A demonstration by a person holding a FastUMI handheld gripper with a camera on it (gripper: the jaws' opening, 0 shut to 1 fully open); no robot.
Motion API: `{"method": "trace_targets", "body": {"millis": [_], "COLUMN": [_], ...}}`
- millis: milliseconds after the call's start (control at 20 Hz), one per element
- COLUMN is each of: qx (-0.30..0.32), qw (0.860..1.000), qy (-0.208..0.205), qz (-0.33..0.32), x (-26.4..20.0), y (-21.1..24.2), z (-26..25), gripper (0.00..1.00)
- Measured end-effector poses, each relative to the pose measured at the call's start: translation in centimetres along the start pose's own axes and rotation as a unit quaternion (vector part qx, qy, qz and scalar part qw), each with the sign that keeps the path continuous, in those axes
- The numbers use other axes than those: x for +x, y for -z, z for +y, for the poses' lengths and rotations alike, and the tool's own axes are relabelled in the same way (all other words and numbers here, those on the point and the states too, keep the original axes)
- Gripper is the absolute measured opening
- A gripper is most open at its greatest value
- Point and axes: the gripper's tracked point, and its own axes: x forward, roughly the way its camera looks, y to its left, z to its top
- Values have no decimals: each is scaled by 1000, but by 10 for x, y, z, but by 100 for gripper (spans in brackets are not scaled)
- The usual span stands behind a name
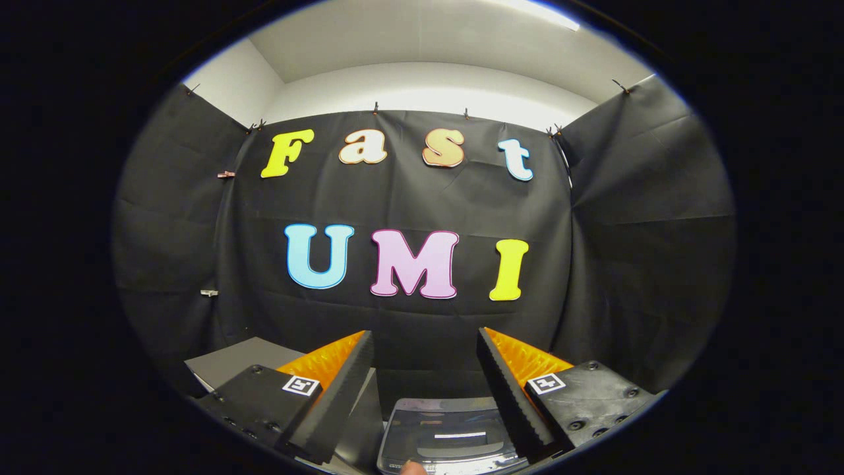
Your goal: Put the clothes into the washing machine and then close the washing machine lid.
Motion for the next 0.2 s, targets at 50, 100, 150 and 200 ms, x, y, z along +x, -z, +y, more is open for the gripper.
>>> {"method": "trace_targets", "body": {"millis": [50,100,150,200], "qx": [2,5,5,5], "qw": [1000,1000,1000,1000], "qy": [0,-1,-1,0], "qz": [0,0,-1,-1], "x": [2,2,3,4], "y": [1,0,0,0], "z": [-1,0,-1,-2], "gripper": [99,99,99,99]}}
